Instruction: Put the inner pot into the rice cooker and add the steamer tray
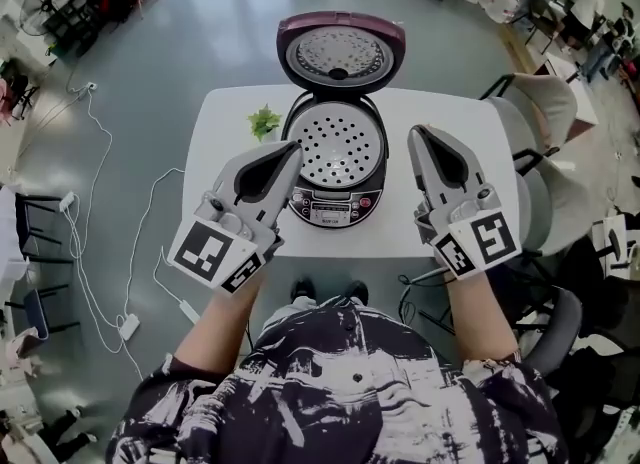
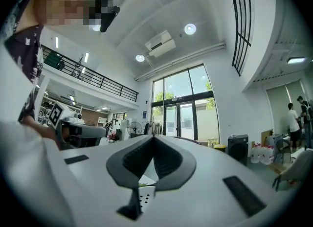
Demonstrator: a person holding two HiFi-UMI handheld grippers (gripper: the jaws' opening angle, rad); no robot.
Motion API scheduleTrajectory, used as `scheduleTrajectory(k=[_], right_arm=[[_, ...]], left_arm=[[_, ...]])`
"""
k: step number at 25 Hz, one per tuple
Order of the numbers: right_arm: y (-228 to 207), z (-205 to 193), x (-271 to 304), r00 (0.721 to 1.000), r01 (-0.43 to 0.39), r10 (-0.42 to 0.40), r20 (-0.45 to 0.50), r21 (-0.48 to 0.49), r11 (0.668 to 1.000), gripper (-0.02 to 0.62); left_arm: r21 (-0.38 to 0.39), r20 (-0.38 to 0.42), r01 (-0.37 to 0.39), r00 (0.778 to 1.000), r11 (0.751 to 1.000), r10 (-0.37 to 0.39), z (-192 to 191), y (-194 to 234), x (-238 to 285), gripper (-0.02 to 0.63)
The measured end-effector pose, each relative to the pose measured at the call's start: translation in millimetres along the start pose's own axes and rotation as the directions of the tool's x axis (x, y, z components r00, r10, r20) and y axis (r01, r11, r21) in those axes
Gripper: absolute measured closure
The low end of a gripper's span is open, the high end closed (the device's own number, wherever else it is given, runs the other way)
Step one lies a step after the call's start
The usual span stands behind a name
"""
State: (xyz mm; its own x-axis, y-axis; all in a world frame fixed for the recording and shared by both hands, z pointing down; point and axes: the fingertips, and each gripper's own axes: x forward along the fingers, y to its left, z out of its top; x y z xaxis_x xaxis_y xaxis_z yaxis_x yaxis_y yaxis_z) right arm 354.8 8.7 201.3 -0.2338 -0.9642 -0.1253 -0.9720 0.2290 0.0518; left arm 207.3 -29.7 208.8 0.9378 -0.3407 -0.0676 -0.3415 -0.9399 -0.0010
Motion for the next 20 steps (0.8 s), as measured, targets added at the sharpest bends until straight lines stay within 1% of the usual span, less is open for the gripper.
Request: scheduleTrajectory(k=[2, 7, 20], right_arm=[[2, -3, 1, 1.0, -0.006, 0.006, -0.009, -0.001, 1.0, 0.597], [9, -9, 2, 1.0, -0.014, 0.014, -0.022, -0.011, 1.0, 0.598], [15, -17, -8, 0.999, 0.002, -0.003, -0.047, -0.037, 0.999, 0.598]], left_arm=[[-0.014, 0.003, -0.013, 1.0, 1.0, 0.013, 1, 3, -1, 0.601], [-0.011, 0.002, -0.031, 1.0, 0.999, 0.031, 0, 8, -4, 0.601], [-0.02, 0.004, -0.003, 1.0, 1.0, 0.003, -3, 0, 1, 0.601]])
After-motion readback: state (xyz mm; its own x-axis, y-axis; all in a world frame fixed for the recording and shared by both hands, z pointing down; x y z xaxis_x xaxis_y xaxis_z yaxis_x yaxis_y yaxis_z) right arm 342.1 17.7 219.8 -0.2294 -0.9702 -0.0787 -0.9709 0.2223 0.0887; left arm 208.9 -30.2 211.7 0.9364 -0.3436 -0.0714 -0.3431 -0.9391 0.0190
